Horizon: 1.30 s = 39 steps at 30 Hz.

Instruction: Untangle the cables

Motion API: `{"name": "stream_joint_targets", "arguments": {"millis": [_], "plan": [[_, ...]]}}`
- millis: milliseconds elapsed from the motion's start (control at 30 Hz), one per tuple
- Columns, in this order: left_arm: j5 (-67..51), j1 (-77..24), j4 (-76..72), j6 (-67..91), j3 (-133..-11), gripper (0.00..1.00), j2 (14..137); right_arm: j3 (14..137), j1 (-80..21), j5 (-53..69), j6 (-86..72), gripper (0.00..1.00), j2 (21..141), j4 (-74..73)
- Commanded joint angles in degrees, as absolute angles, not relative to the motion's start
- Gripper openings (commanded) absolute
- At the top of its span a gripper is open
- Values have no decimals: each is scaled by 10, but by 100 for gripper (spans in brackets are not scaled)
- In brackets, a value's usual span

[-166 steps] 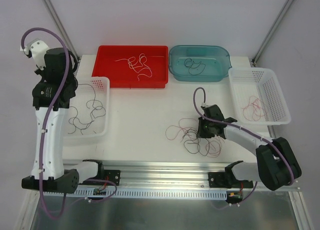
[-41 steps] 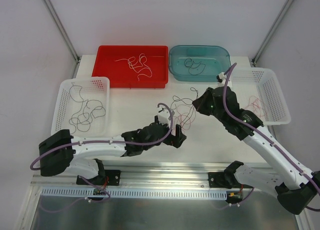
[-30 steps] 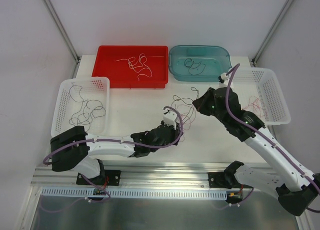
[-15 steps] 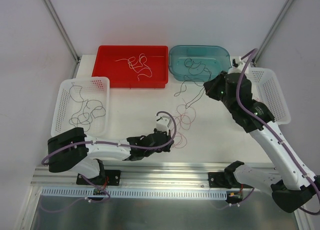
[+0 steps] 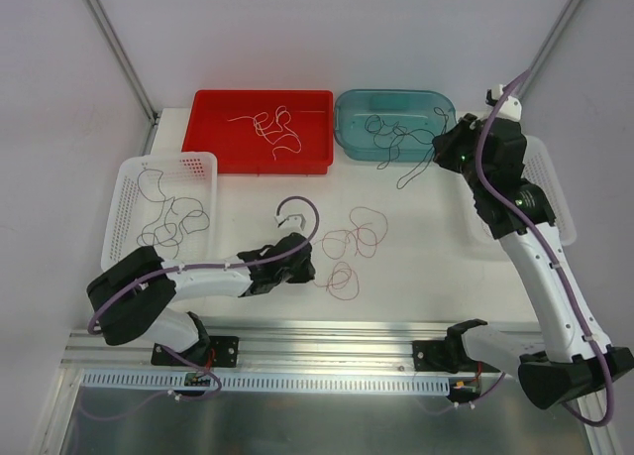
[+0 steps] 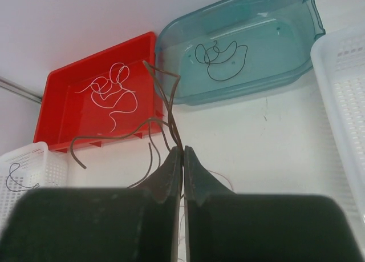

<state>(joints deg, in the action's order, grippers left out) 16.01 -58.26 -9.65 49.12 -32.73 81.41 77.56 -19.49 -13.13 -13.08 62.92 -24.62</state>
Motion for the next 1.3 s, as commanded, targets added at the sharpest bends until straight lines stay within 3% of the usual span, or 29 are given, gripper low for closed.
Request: {"name": "stream_joint_targets", "arguments": {"millis": [0,100,267,733,833,867,967,1067,1267], "plan": [[72,-539,-53,500,-347,0,809,797,-165,-72,-78,1,646,-189],[40,-515,-16,491,-372,3,814,797,-146,-33,-55,1,671,-149],[16,-505,-4,478,-384,16,790,828,-126,17,-5,1,749,-97],[16,-502,40,447,-389,14,772,1013,-76,-43,-42,3,1084,44],[11,-502,41,443,-390,14,780,1073,-68,-68,-59,17,1158,39],[9,-502,40,441,-390,16,780,1084,-62,-66,-62,34,1169,32],[8,-502,39,434,-391,18,777,1107,-50,-48,-67,56,1185,10],[10,-502,40,426,-393,19,772,1081,-45,-32,-58,68,1145,-27],[2,-502,40,417,-405,24,765,936,-46,-8,-47,77,967,-101]]}}
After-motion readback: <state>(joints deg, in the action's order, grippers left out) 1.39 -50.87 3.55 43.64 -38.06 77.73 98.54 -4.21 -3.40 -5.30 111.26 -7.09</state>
